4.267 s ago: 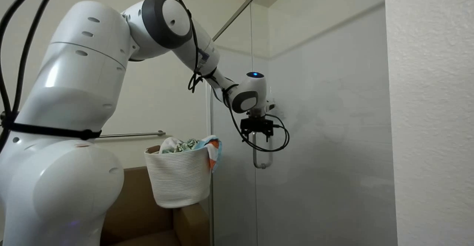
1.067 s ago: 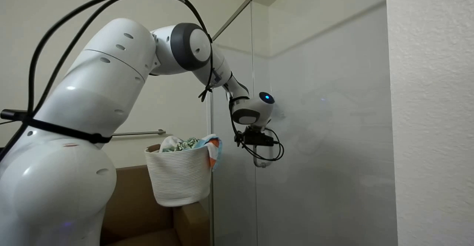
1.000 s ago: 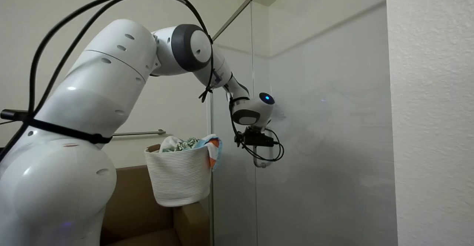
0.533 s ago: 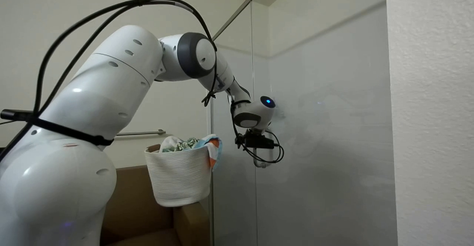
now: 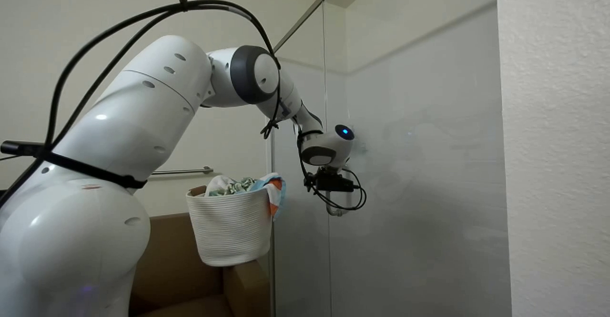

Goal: Open the shower door

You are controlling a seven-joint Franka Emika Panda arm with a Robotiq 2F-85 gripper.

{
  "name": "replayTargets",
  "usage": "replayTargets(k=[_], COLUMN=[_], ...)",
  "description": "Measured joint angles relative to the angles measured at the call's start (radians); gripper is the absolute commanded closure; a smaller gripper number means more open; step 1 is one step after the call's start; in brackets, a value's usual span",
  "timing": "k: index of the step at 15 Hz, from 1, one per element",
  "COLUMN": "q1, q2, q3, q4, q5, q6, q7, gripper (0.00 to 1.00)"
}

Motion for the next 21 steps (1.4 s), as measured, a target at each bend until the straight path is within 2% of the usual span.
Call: replayTargets(k=[4, 9, 13, 17, 21], q1=[0.025, 0.019, -0.005, -0.039, -0.051], q2=[0.02, 0.086, 0.144, 0.176, 0.18], q3=[-0.002, 0.012, 0.036, 0.057, 0.059], q4=[0.03, 0.097, 0.154, 0.204, 0.212], q5=[-0.011, -0.005, 0.005, 0.046, 0.085], q6=[0.082, 0.082, 0.024, -0.083, -0.152], q7=[0.0, 0.0, 0.0, 0.001, -0.004], gripper=[0.0, 0.0, 0.0, 0.0, 0.0])
